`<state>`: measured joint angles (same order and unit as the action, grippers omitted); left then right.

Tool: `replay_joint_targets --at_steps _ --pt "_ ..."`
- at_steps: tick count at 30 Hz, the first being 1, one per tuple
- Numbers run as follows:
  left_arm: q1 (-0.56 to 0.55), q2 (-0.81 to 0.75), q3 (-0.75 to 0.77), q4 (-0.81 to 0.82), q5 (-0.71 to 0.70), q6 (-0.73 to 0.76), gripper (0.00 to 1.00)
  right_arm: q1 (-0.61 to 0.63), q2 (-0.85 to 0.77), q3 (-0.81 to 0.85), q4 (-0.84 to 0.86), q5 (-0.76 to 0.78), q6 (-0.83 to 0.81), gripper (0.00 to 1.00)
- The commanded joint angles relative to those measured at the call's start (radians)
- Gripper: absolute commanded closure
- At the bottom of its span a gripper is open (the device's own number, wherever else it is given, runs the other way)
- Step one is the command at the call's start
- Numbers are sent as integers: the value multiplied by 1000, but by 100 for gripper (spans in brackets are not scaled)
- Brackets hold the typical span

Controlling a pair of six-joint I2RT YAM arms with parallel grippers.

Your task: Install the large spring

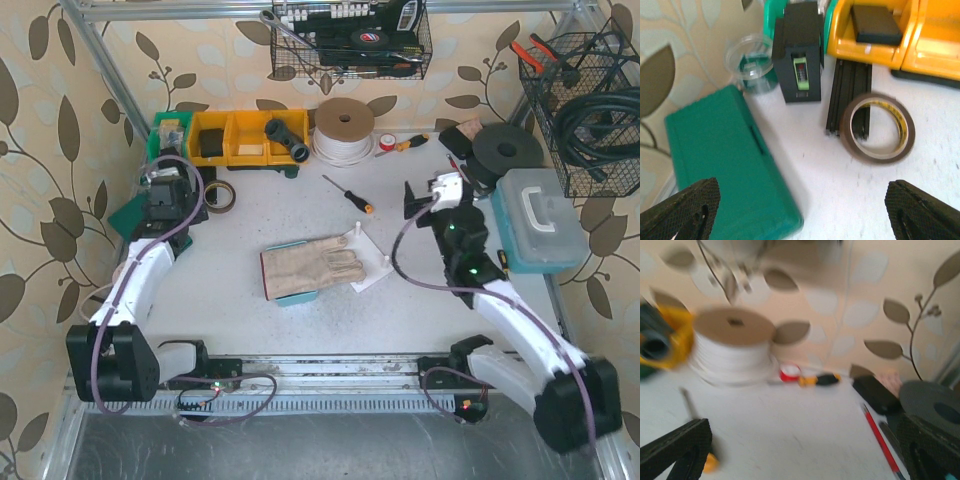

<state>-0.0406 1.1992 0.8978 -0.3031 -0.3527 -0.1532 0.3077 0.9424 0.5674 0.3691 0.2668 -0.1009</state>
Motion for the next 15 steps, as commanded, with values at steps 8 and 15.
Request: replay_joint_targets --at_steps 8,15 --pt "-4 -274 110 -476 414 -236 8 -26 -202 149 -746 -341 963 8" --pt "-20 -438 -135 -320 660 -468 8 420 -303 -9 -704 -66 1272 9"
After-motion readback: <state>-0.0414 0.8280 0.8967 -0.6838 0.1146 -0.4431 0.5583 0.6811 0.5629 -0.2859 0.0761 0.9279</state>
